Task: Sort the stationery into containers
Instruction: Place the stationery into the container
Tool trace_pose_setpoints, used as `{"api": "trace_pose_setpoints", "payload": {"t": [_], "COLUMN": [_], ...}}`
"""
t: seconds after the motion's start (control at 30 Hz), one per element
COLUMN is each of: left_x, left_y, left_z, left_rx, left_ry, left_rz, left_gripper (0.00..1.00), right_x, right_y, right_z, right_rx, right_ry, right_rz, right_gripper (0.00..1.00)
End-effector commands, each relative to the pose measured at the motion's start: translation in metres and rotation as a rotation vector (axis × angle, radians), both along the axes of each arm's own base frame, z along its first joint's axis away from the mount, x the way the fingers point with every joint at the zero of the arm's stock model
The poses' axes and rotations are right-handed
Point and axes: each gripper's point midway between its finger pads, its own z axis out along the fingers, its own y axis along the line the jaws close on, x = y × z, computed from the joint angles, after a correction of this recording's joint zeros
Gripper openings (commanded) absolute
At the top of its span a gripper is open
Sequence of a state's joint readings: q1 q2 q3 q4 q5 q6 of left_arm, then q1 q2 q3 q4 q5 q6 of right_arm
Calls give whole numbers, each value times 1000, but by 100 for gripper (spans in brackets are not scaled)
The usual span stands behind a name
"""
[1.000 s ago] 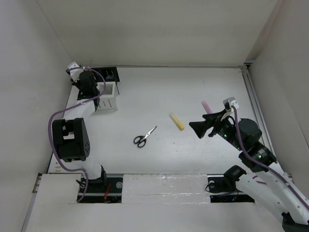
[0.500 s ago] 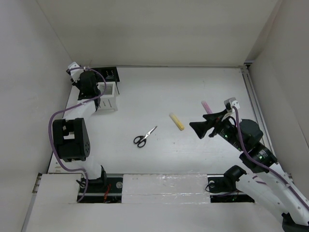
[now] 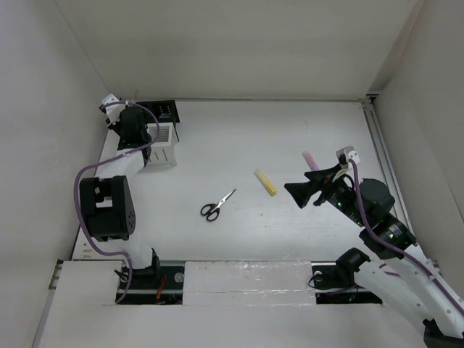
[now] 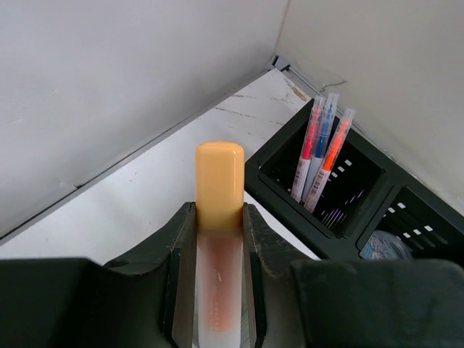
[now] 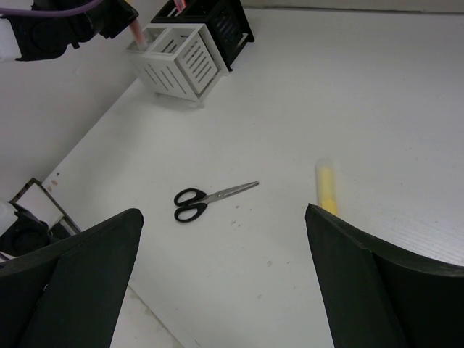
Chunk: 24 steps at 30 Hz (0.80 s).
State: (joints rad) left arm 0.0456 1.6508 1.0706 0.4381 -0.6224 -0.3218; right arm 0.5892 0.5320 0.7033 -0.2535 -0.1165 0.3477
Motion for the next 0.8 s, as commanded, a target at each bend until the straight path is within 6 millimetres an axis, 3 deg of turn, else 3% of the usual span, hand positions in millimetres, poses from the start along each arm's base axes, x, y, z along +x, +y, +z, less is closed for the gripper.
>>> {"api": "trace_pose_setpoints", "payload": {"t": [0.0,0.03,0.13,0.3,0.63,0.77], "left_x": [2,2,5,1,3,-1], "left_y": [0,0,-3,-5,-3,-3], "left_z": [15,15,35,52,39,72], "left_rx": [5,5,1,8,9,12], "left_ry": [-46,-46,-91,-122,-108,-160], "left_rz": [5,5,-19,-29,-21,-20], "left_gripper": [7,0,0,0,0,0], "right_x": [3,3,3,3,2,3], "right_y": [1,1,1,1,1,0], "right_z": [11,11,11,11,9,9], "right_rx": [31,31,31,31,38,37], "right_ry": [-37,-37,-37,-37,-31,-31], "right_rz": [-2,-2,-2,-2,-2,-12], "right_gripper": [100,100,100,100,100,100]}}
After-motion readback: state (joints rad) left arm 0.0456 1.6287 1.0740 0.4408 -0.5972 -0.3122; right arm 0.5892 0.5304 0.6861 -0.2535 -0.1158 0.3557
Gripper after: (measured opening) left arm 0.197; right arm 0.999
